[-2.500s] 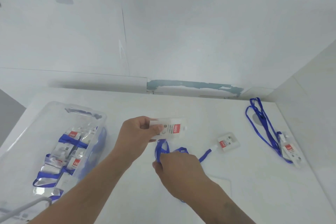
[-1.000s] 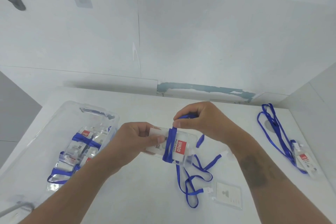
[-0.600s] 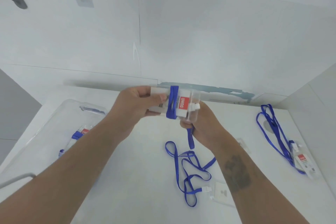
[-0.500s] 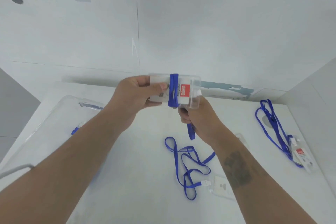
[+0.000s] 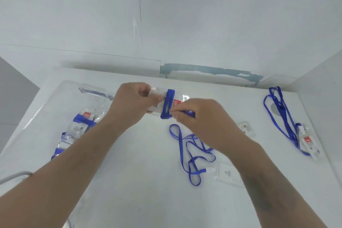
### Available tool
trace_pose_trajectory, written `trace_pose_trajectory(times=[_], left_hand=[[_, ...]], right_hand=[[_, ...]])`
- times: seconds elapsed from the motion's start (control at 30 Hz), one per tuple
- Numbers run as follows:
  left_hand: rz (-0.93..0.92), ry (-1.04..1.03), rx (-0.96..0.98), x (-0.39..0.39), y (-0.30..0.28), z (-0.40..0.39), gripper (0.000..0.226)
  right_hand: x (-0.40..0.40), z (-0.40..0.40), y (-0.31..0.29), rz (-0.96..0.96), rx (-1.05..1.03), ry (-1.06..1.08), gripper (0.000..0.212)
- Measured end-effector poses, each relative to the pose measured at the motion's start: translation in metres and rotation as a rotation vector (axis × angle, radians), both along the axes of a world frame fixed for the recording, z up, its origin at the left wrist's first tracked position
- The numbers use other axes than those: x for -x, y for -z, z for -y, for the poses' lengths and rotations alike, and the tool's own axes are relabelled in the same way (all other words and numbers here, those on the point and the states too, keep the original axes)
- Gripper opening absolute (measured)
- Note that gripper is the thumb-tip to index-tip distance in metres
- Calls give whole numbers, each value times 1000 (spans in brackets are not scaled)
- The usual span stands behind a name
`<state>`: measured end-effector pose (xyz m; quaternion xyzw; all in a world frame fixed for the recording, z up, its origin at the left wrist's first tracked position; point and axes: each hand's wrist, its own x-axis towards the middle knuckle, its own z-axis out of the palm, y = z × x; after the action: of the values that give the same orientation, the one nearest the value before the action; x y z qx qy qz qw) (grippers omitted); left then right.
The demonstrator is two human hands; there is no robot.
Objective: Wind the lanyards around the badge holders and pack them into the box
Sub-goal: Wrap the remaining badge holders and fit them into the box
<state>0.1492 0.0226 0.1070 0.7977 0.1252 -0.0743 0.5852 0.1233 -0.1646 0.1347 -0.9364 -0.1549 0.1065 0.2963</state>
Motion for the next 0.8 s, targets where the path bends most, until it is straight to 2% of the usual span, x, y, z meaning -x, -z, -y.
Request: trace_pose_trajectory(times=[0.13,0.27,0.47,0.63,0.73,0.8], left_hand=[[-96,213,1,10,0,-1,5],[-203,320,128,13,-5,-10,10],[-306,400,298,19,-2,-19,15],[-351,459,78,18,-3,-17,16],[-259,482,-146,16,-7,-6,23],[-185,445,-221,15,-8,-1,22]], right_hand=[[-21,9,-10,-129,-171,48,2],[-30,11,-5,-312,-418,74,11],[-29,9,15,-521,-572,118,14],[-31,4,19,-469,-423,97,15],[-34,-2,15,-417,-373,56,21],[-37,-3,11,-389,-374,57,24]])
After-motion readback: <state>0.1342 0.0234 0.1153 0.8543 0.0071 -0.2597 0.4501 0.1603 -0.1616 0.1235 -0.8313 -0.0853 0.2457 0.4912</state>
